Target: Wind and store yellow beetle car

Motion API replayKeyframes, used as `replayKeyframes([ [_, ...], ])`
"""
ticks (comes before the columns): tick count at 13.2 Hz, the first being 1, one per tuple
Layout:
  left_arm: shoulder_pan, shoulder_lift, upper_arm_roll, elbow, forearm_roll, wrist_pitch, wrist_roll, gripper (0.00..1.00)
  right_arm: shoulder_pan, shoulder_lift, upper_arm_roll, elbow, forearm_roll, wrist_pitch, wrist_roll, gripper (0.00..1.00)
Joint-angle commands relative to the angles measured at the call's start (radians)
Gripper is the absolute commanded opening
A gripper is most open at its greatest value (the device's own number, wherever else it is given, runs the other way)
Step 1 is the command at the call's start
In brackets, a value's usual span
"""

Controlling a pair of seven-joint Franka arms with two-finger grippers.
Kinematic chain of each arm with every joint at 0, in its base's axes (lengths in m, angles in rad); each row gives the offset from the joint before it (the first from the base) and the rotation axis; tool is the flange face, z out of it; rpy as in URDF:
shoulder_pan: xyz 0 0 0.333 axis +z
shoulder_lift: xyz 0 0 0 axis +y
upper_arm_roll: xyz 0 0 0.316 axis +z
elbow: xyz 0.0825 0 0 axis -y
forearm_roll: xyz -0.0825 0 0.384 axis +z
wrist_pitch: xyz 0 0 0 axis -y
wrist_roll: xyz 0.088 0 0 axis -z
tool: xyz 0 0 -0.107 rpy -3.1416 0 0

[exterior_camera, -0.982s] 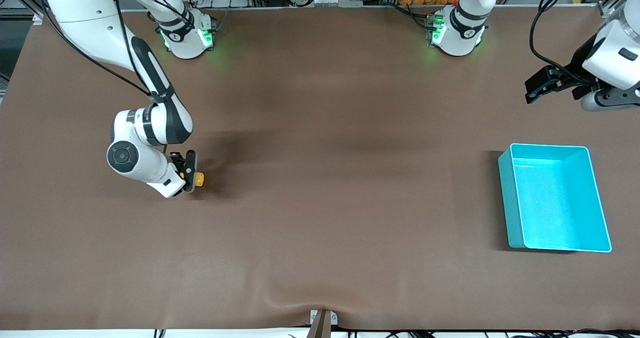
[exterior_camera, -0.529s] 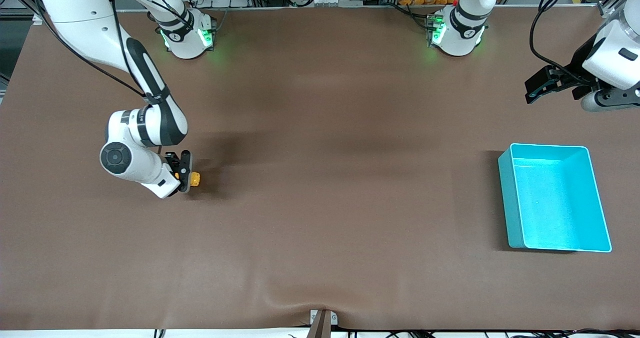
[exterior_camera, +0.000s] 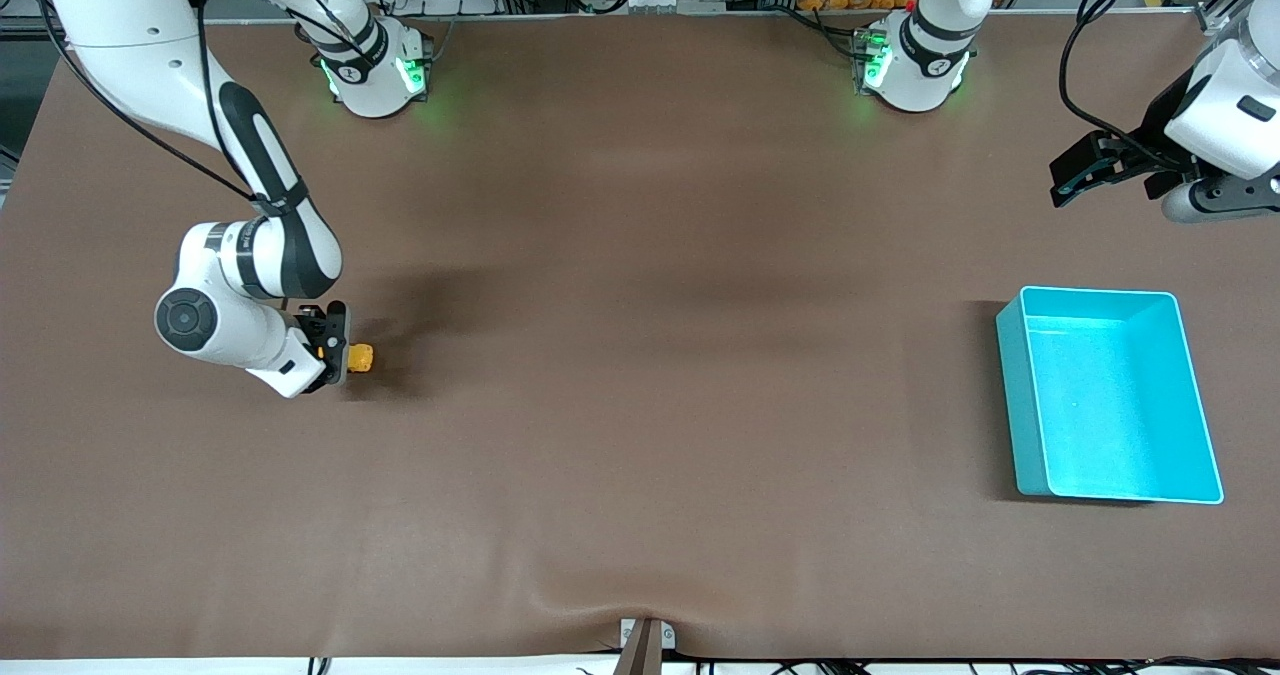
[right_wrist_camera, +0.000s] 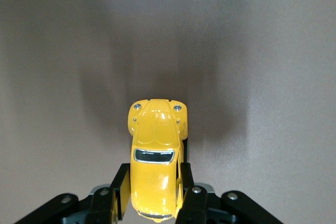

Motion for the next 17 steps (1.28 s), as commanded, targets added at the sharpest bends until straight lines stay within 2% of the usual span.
replayKeyframes([
  [1,0.007,0.000,-0.001,0.005,-0.013,0.004,0.013,1.00,-0.044,0.026,0.013,0.017,0.016,0.000,-0.058,0.28],
  [15,0.007,0.000,-0.001,0.005,-0.011,0.005,0.013,1.00,-0.139,0.044,0.011,0.037,0.004,0.000,-0.153,0.31],
  [16,0.007,0.000,-0.001,0.005,-0.011,0.005,0.013,1.00,-0.143,0.044,0.010,0.037,0.004,-0.002,-0.164,0.33],
  [17,0.007,0.001,-0.001,0.005,-0.011,0.005,0.013,1.00,-0.156,0.044,0.010,0.040,0.004,-0.002,-0.166,0.48],
])
